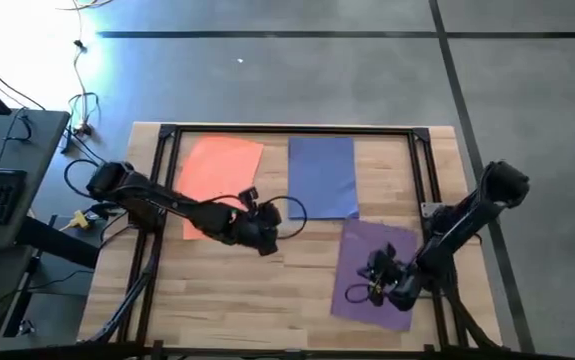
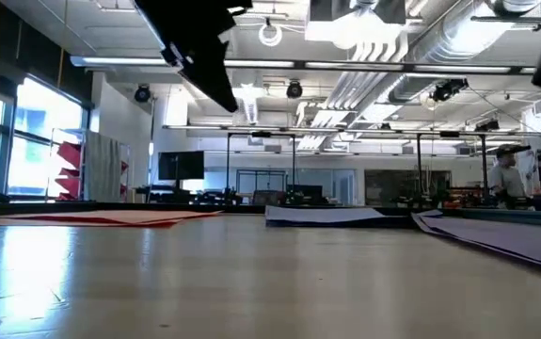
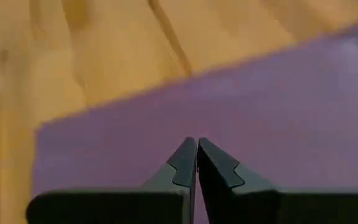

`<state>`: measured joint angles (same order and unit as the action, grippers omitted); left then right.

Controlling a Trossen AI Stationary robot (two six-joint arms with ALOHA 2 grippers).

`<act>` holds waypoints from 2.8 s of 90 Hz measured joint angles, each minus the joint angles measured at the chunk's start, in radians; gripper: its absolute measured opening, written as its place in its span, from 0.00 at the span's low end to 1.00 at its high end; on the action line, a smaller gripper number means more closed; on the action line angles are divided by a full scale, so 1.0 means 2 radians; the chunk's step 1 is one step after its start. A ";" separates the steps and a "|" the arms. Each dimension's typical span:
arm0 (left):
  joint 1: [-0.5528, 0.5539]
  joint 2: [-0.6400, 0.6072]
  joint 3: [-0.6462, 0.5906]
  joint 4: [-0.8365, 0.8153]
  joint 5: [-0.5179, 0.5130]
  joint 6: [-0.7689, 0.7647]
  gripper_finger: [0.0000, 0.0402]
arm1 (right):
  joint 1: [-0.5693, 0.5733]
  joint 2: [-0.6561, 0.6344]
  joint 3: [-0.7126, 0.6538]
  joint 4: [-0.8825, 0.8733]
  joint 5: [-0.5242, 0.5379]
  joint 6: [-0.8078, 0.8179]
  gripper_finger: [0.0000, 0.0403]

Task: Organize paper
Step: Adjust the stacked colored papers on the table

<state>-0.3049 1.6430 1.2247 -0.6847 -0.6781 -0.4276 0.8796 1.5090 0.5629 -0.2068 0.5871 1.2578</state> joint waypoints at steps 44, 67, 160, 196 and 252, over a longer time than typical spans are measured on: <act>-0.094 -0.082 0.000 -0.088 -0.053 -0.126 0.00 | -0.022 0.137 0.003 0.226 -0.009 -0.056 0.00; -0.139 -0.116 0.000 -0.105 -0.079 -0.156 0.00 | -0.103 0.155 0.014 0.286 -0.026 -0.194 0.00; -0.165 -0.134 0.000 -0.238 -0.085 -0.309 0.00 | -0.117 0.145 0.178 0.098 0.080 -0.267 0.00; -0.071 -0.132 -0.116 -0.180 0.033 -0.323 0.02 | -0.153 0.146 0.160 0.068 0.080 -0.147 0.00; 0.131 -0.137 -0.249 -0.039 0.189 0.047 0.51 | -0.219 0.148 0.160 0.237 0.031 -0.296 0.00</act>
<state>-0.0437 1.3685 0.7272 -0.7626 -0.3002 -0.3340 0.4418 1.8055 0.8825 0.2680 0.6488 0.6663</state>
